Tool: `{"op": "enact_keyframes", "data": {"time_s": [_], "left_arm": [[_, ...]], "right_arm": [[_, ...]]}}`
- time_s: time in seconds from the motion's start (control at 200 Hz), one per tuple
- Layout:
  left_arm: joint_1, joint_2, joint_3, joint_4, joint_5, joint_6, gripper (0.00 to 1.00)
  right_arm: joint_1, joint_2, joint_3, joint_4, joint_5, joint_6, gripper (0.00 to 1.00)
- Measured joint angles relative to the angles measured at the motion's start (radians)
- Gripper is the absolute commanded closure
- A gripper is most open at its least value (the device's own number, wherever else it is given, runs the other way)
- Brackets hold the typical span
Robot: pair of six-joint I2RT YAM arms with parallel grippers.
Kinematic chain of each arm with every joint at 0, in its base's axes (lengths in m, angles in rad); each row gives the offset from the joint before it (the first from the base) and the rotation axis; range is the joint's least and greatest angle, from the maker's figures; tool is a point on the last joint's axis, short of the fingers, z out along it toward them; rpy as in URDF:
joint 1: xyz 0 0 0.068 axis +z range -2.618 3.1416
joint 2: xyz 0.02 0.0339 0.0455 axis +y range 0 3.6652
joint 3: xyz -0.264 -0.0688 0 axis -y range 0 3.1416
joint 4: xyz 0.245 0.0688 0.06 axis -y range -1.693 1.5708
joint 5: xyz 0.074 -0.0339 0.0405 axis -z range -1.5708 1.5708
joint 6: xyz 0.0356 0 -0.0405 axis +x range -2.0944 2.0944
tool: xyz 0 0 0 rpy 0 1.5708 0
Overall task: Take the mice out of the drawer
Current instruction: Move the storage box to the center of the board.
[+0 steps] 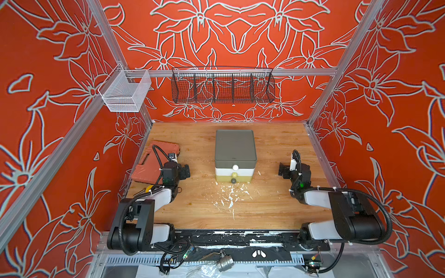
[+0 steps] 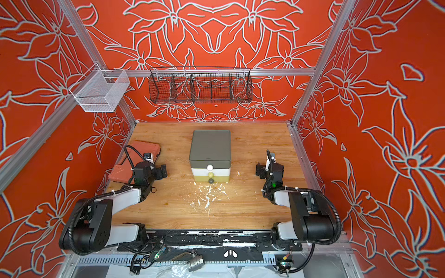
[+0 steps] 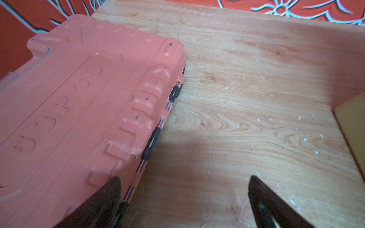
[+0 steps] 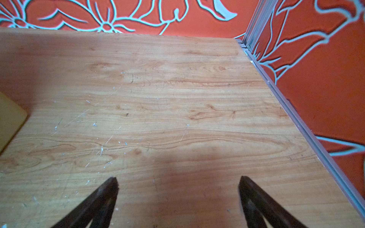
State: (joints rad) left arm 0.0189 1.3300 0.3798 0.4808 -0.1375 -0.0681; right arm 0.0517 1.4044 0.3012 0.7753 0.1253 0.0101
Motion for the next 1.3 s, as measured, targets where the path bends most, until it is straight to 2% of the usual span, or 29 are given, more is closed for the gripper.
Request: {"op": "enact_keyframes", "data": {"time_s": [1.031, 1.171, 1.301], "left_arm": [[0.0, -0.003, 0.0, -0.006, 0.009, 0.002, 0.03], [0.0, -0.082, 0.004, -0.072, 0.027, 0.006, 0.02], [0.0, -0.208, 0.011, -0.138, 0.027, -0.008, 0.02]], "right_arm": [[0.0, -0.003, 0.0, 0.007, 0.0, 0.0, 0.02], [0.0, -0.093, -0.002, -0.029, 0.009, 0.001, 0.02], [0.0, -0.231, 0.01, -0.144, 0.031, 0.024, 0.02]]}}
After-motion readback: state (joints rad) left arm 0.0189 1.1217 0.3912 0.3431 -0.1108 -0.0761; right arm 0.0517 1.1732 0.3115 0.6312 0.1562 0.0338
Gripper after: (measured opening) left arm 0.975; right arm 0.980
